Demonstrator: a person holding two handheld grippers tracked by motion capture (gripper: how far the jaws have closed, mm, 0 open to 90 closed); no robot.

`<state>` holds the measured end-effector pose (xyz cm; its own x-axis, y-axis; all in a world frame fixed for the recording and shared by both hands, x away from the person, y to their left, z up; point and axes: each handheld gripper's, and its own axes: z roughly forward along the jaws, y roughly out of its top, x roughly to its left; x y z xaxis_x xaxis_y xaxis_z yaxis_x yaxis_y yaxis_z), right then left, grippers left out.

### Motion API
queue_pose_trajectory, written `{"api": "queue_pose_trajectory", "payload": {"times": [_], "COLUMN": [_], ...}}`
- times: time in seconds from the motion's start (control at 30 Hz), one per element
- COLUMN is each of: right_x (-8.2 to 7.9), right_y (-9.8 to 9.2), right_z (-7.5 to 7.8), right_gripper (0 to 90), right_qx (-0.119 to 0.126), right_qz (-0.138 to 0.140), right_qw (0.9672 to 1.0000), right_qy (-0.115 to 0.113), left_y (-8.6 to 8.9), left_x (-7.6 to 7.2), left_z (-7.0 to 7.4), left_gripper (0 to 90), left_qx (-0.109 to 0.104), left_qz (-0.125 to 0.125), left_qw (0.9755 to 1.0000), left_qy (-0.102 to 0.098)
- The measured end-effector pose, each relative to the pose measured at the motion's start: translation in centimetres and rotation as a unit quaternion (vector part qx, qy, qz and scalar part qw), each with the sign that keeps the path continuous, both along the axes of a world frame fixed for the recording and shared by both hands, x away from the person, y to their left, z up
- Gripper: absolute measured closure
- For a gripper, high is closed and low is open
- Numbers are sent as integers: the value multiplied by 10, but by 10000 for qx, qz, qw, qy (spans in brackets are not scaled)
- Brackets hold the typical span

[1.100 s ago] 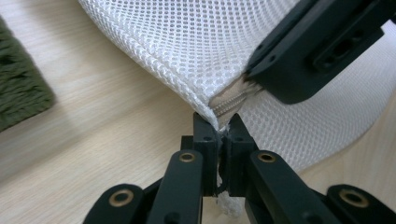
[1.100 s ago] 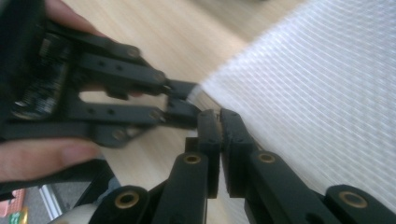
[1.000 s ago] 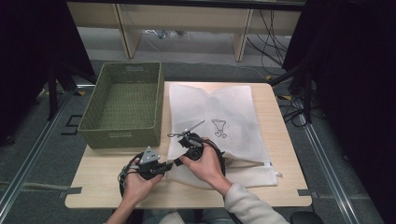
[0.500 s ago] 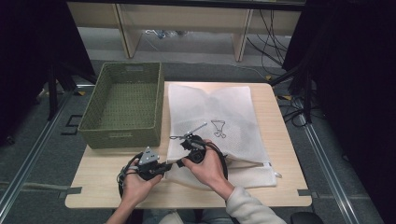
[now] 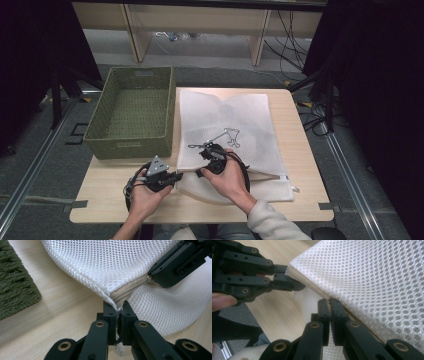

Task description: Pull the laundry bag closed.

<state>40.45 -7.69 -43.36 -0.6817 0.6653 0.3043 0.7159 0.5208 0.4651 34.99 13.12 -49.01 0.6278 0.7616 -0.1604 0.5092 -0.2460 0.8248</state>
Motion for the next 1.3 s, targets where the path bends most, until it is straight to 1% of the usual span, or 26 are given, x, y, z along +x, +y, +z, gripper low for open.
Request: {"api": "queue_pose_trajectory", "payload": {"times": [0.1, 0.13, 0.2, 0.23, 0.27, 0.3, 0.4, 0.47, 0.53, 0.57, 0.6, 0.63, 0.67, 0.73, 0.8, 0.83, 0.9, 0.93, 0.97, 1.0, 1.03, 1.07, 1.1, 1.13, 1.2, 1.3], "right_x": [-1, 0, -1, -1, -1, -1, -1, -3, -4, -4, -5, -4, -6, -7, -7, -6, -7, -7, -8, -8, -9, -9, -9, -8, -8, -8], "right_y": [-1, -3, -4, -4, -5, -6, -7, -8, -11, -13, -15, -17, -17, -19, -23, -25, -28, -30, -30, -31, -32, -33, -35, -36, -39, -42], "right_z": [0, 0, 0, 0, 0, -1, 0, 1, 0, 0, 0, -1, 0, -1, -1, -1, 1, 0, 0, 0, 0, 1, 1, 1, 2, 1], "right_gripper": [884, 884, 884, 884, 884, 884, 884, 884, 884, 884, 884, 884, 884, 884, 884, 884, 884, 884, 884, 884, 884, 884, 884, 884, 884, 884], "right_qx": [-66, -88, -106, -117, -180, -119, -150, -193, -260, -292, -284, -292, -246, -266, -271, -257, -279, -298, -267, -278, -278, -277, -309, -299, -341, -311], "right_qz": [-34, 28, -38, -100, -102, -93, -110, -201, -75, -112, -153, -130, -160, -158, -204, -220, -292, -222, -260, -254, -261, -331, -338, -336, -322, -359], "right_qw": [10000, 10000, 9999, 9999, 9998, 9999, 9998, 9996, 9996, 9995, 9994, 9994, 9995, 9995, 9993, 9993, 9991, 9992, 9992, 9992, 9991, 9990, 9989, 9989, 9987, 9988], "right_qy": [10, -26, -10, 60, 20, -37, -34, 45, -117, -92, -84, -159, -94, -100, -147, -133, -99, -168, -155, -159, -168, -104, -139, -166, -183, -145], "left_y": [0, 0, -2, -2, -2, -2, -1, -1, -2, -2, -3, -5, -3, -3, -4, -3, -5, -6, -6, -5, -7, -7, -7, -5, -3, -5], "left_x": [0, 0, 0, 0, 0, 0, 0, 0, -1, -1, -1, -1, -1, -1, -1, -1, -1, -3, -3, -3, -3, -3, -4, -2, -2, -2], "left_z": [-1, -1, -2, -2, -2, -2, -2, -2, -3, -3, -4, -4, -3, -3, -4, -4, -5, -5, -6, -6, -6, -6, -6, -5, -6, -6], "left_gripper": [851, 851, 851, 851, 851, 851, 851, 851, 851, 851, 851, 851, 850, 850, 851, 851, 850, 850, 850, 850, 850, 850, 850, 850, 850, 850], "left_qx": [-21, -17, -43, -14, -22, -27, 67, 73, 73, 72, 10, -57, 88, 138, -22, 2, -69, -118, -147, -71, -265, -246, -315, -182, -53, -126], "left_qz": [10, 14, 31, 32, 49, 87, 38, 24, 9, 12, 0, 58, -39, -57, 33, 16, 38, 33, -16, -70, -1, -9, -1, 4, -35, -22], "left_qw": [10000, 10000, 10000, 10000, 10000, 10000, 10000, 10000, 10000, 10000, 10000, 9999, 9999, 9999, 10000, 10000, 10000, 9998, 9996, 9997, 9993, 9994, 9990, 9996, 9998, 9998], "left_qy": [-5, -9, -3, -22, -17, 34, 24, 32, 59, 63, 34, 67, 56, 25, 44, 35, 30, 136, 231, 205, 260, 238, 304, 196, 191, 170]}}
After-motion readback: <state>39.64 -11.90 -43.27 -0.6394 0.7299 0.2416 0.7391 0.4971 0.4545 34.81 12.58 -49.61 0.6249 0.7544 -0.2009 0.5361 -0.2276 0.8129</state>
